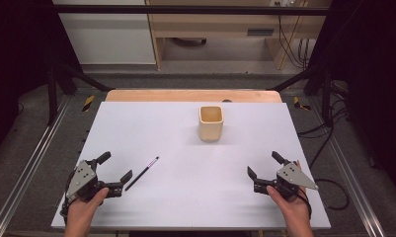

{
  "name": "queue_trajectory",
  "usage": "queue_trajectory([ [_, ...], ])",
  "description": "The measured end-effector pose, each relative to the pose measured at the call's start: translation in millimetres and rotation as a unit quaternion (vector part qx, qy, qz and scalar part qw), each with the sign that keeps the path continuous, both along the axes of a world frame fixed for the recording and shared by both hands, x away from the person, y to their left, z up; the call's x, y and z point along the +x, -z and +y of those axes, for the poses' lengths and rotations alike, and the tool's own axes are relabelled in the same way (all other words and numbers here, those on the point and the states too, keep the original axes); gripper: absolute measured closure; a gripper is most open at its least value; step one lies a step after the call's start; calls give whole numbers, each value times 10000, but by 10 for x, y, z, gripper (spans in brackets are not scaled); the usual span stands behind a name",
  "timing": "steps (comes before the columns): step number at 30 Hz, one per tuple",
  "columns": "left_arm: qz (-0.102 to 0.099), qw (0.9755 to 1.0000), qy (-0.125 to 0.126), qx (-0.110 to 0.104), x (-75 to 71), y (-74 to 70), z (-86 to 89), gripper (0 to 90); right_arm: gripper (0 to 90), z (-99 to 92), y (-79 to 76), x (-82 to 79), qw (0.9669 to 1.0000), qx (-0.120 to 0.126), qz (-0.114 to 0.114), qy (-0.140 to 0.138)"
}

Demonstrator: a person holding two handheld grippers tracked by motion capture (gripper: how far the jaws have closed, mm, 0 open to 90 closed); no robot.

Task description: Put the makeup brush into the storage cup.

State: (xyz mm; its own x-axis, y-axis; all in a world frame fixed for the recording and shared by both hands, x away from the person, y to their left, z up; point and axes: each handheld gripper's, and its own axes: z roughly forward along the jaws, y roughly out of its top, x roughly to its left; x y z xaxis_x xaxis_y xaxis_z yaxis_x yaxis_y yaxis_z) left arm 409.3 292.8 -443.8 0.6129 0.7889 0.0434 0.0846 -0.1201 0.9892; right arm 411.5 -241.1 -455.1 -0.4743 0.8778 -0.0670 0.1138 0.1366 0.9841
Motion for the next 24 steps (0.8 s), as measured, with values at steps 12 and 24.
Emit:
queue_trajectory([
  [12,296,9995,19,145,-50,-19,-27,12,25,-33,-33,-27,9997,-4,-30,243],
  [24,788,9952,2,579,48,-98,-173,17,22,-54,-57,-29,9995,92,24,316],
])
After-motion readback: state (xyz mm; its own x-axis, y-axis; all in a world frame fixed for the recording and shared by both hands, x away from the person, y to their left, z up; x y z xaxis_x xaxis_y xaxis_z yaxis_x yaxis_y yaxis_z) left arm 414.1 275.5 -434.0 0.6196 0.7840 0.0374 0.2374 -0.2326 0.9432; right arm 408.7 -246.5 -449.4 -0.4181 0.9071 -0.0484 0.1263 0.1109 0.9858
